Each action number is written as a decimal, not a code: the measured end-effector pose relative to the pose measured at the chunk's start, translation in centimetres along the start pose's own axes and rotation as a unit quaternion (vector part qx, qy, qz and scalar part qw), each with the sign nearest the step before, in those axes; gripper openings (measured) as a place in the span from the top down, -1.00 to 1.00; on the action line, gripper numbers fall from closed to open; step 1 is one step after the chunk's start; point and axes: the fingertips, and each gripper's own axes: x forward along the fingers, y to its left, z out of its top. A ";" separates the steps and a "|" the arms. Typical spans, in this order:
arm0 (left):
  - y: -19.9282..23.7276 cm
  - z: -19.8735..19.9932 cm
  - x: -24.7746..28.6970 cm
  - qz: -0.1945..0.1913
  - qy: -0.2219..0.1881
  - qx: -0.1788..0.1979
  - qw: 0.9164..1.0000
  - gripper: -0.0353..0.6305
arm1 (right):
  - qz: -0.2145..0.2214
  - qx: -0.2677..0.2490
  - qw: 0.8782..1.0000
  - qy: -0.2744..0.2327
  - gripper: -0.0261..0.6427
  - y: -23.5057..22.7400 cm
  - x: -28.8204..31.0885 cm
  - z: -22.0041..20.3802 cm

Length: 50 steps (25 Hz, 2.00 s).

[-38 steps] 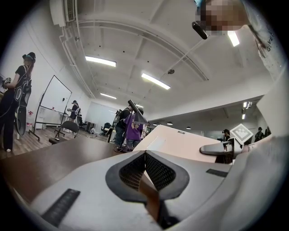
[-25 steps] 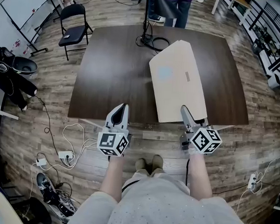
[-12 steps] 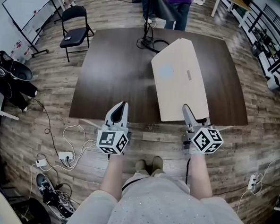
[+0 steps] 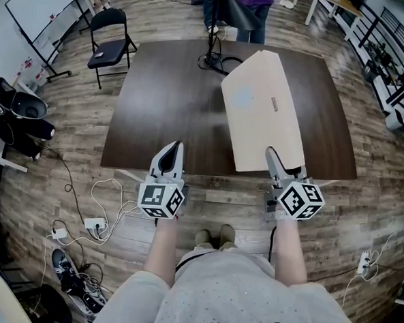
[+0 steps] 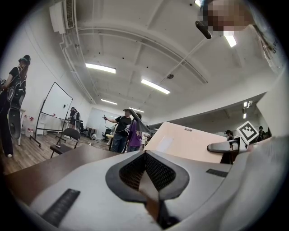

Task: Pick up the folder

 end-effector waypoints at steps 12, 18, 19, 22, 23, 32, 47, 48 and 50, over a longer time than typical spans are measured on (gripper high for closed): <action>0.5 2.0 0.1 0.003 -0.015 0.006 1.000 0.90 | -0.001 -0.017 1.000 -0.010 0.10 0.6 0.0 1.6; 0.8 2.4 0.0 0.003 -0.020 0.004 1.000 0.90 | -0.004 -0.024 1.000 -0.012 0.10 0.8 -0.2 2.0; 0.8 2.5 -0.1 0.003 -0.020 0.004 1.000 0.90 | -0.005 -0.026 1.000 -0.013 0.10 0.8 -0.2 2.0; 0.9 2.9 -0.5 0.004 -0.023 0.006 1.000 0.90 | -0.004 -0.028 1.000 -0.013 0.10 1.1 -0.3 2.2; 0.8 3.0 -0.5 0.004 -0.024 0.006 1.000 0.90 | -0.004 -0.029 0.999 -0.014 0.10 1.1 -0.4 2.3; 1.8 3.6 -0.8 0.016 -0.034 0.011 0.999 0.90 | -0.003 -0.039 0.999 -0.020 0.10 1.3 -0.1 2.5; 1.6 3.6 -0.6 0.017 -0.036 0.010 0.999 0.90 | -0.003 -0.041 0.999 -0.025 0.10 1.4 0.1 2.9; 1.6 3.5 -0.7 0.017 -0.035 0.010 0.999 0.90 | -0.004 -0.041 0.999 -0.025 0.10 1.4 0.1 2.8; 1.7 3.2 -0.7 0.017 -0.034 0.009 0.999 0.90 | -0.005 -0.040 0.999 -0.024 0.10 1.4 0.0 2.7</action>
